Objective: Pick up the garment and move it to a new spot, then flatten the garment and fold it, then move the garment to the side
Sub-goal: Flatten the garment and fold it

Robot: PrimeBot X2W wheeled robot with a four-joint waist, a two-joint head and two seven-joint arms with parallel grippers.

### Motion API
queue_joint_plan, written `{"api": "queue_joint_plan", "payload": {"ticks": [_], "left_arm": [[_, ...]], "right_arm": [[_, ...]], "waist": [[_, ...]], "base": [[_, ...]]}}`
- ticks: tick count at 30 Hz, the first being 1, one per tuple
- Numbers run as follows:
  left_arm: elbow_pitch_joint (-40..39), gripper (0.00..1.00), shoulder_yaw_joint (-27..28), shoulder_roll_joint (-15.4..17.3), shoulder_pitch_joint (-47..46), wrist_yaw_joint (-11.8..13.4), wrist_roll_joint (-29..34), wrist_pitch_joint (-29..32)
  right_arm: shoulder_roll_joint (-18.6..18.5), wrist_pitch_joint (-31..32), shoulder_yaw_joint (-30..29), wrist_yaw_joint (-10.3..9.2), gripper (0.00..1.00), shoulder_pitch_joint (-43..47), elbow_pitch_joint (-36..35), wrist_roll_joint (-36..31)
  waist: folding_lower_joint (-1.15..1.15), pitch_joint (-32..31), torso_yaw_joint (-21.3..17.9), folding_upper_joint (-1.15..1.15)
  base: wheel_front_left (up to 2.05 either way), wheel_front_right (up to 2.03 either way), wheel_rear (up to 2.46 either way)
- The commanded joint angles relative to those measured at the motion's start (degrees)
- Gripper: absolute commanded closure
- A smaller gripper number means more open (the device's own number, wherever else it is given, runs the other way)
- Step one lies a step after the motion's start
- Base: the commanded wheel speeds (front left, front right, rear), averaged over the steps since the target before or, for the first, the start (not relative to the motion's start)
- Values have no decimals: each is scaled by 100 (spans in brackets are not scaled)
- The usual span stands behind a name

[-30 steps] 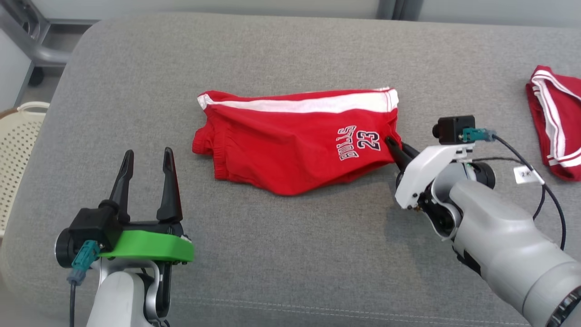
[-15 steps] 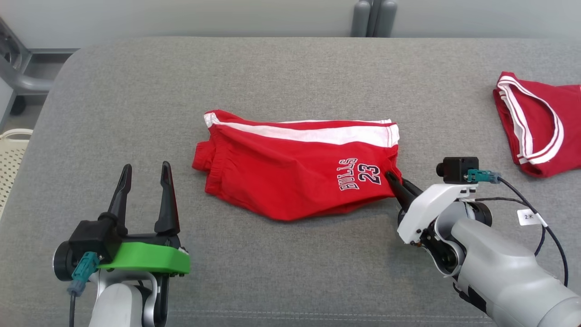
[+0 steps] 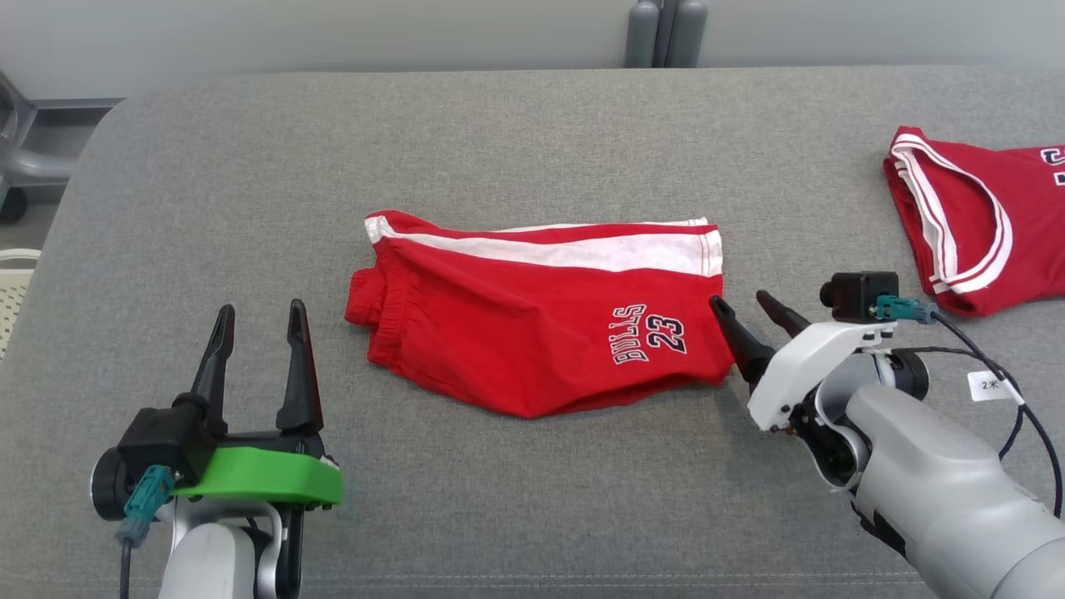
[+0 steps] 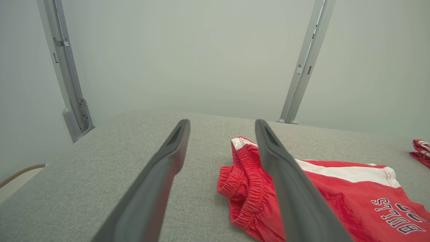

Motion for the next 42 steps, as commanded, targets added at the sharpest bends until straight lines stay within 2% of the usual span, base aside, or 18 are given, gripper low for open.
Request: {"api": "queue_joint_plan", "payload": {"ticks": [1,3,4,11,16,19,29,36,42], "left_arm": [[-36,0,41,9,113,-5,-2,-22],[-66,0,87,8,176,6,26,-23],[-106,0,115,9,227,5,59,-22],[-238,0,254,10,530,-40,223,-22],[-329,0,354,11,761,27,191,-22],[-381,0,375,10,870,71,159,-22],[-493,0,545,11,1270,256,273,-22],[-612,0,628,25,1518,276,558,-22],[-605,0,635,72,1643,255,699,-22]], "right_arm": [[-64,-22,-184,-3,0,4,-64,-228],[-113,-22,-531,-3,0,84,-233,-558],[-119,-23,-945,-3,0,263,-455,-891],[-65,-24,-2658,-3,0,1189,-1566,-2499],[168,-24,-3532,-2,0,1990,-2356,-3558],[405,-24,-4027,-3,0,2428,-2807,-3970],[997,-25,-4852,-2,0,3475,-3756,-4982],[1144,-25,-5224,-2,0,3822,-4021,-5260],[1202,73,-5263,-2,0,3914,-3983,-5317]], "waist": [[0,-57,-55,0],[0,-99,-114,0],[0,-143,-169,0],[0,-272,-359,0],[0,-409,-454,0],[0,-493,-474,0],[0,-745,-556,0],[0,-808,-609,0],[0,-840,-624,0]], "base": [[0,0,0],[0,0,0],[0,0,0],[0,0,0],[0,0,0],[0,0,0],[0,0,0],[0,0,0],[0,0,0]]}}
